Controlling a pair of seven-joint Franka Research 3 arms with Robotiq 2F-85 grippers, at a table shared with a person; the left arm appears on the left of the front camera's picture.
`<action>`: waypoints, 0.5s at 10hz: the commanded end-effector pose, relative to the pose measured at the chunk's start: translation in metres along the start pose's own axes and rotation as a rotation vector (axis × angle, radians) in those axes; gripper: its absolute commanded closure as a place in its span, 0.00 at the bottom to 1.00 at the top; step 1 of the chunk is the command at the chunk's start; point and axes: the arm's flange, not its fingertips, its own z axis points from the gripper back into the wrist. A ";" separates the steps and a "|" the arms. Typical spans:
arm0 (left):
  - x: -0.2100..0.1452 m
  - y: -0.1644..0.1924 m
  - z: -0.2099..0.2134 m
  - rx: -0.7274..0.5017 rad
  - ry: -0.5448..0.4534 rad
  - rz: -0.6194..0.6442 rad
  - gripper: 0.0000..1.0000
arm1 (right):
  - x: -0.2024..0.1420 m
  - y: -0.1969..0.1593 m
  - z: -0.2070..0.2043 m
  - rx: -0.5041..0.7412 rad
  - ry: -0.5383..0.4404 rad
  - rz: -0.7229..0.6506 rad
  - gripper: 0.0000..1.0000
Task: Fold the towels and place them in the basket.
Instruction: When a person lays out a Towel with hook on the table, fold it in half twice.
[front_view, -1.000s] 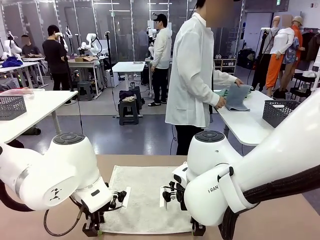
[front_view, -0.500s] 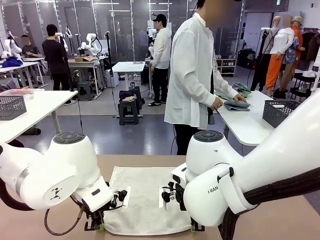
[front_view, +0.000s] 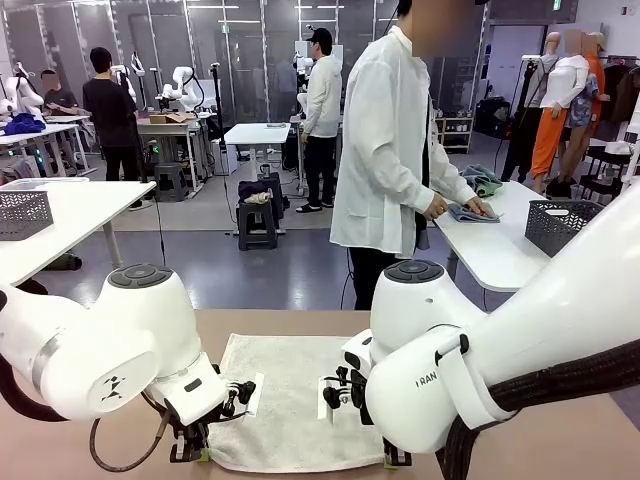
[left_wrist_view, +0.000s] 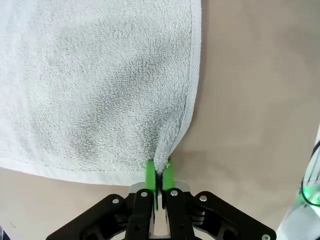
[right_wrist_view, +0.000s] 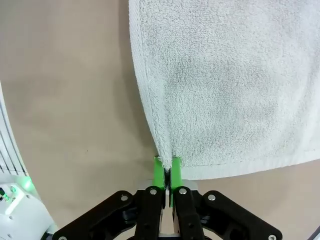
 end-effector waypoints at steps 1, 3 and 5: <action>0.006 -0.002 0.005 -0.013 0.025 0.015 1.00 | -0.005 0.009 0.005 0.025 -0.002 0.004 1.00; 0.007 -0.002 0.009 -0.005 0.017 0.014 1.00 | -0.005 0.008 0.008 0.013 -0.012 0.005 1.00; 0.009 -0.004 0.018 0.005 0.009 0.010 1.00 | -0.003 0.007 0.018 -0.014 -0.021 0.012 1.00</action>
